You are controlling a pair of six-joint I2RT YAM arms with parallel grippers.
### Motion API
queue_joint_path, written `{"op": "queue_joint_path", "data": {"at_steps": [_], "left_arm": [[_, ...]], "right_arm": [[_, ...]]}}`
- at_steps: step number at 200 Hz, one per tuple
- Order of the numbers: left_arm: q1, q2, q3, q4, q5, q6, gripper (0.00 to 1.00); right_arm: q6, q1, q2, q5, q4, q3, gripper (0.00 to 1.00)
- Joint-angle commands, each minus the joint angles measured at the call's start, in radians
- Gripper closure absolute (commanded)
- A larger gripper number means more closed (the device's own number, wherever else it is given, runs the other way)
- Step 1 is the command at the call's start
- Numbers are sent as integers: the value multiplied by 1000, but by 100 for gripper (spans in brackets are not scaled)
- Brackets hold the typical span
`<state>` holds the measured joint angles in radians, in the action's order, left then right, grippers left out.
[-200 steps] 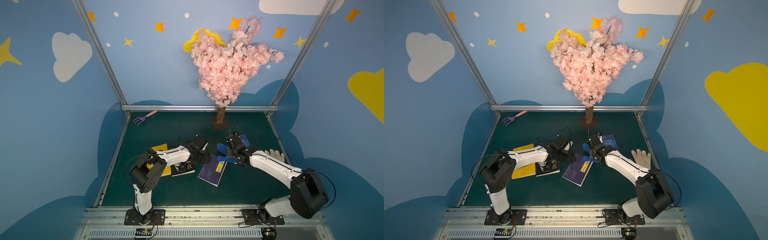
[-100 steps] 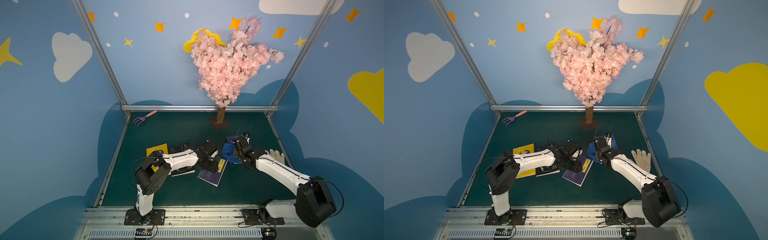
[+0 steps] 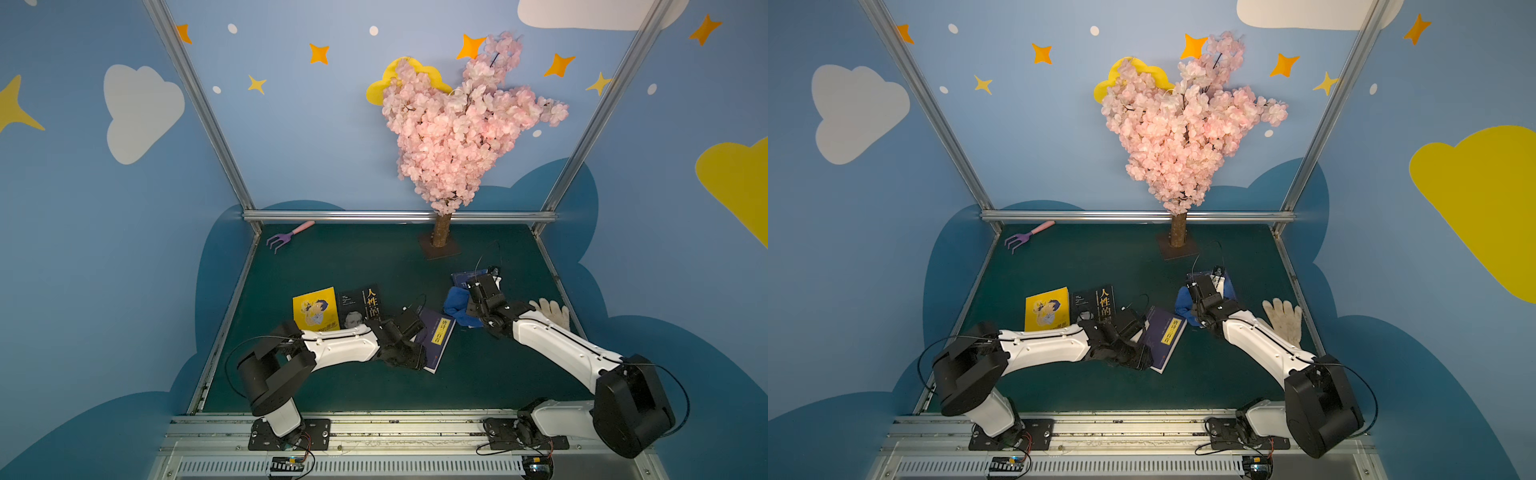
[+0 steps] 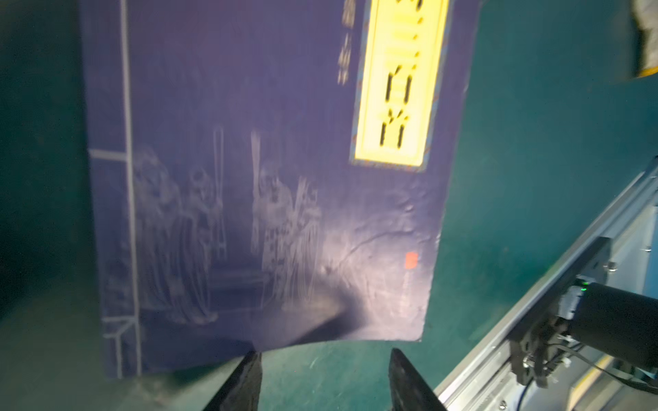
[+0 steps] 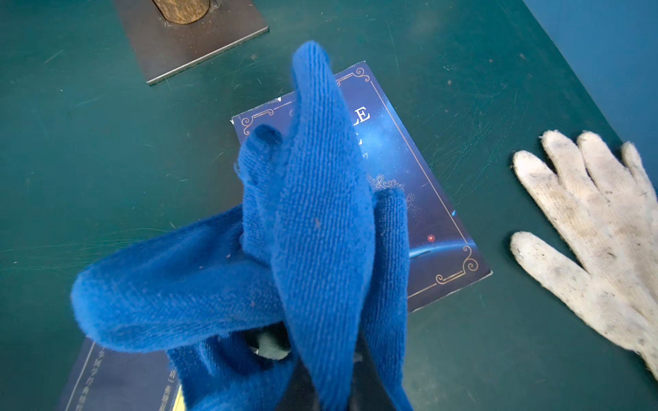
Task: Wipe the cover of the book
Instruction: Adjust the book at the center of the board.
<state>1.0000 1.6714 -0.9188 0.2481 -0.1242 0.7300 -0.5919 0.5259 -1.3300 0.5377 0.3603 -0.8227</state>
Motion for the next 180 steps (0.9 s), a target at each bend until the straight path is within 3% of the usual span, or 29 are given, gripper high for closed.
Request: {"op": "queue_joint_path", "data": {"at_steps": [1,79,135,180], "left_arm": [[52,-32,19,-62,103,88,40],[79,23,146,-404,153,315,40],[108,213,14,-497,101,351,41],[110,247,-53,-512,99,340,41]], "right_arm": [[-9,-2,0,22,16,-20,100],[-17,-2,23,22,11,-8,100],[13,-4,50,5,12,-1,100],[53,-6,53,-32,8,-10,100]]}}
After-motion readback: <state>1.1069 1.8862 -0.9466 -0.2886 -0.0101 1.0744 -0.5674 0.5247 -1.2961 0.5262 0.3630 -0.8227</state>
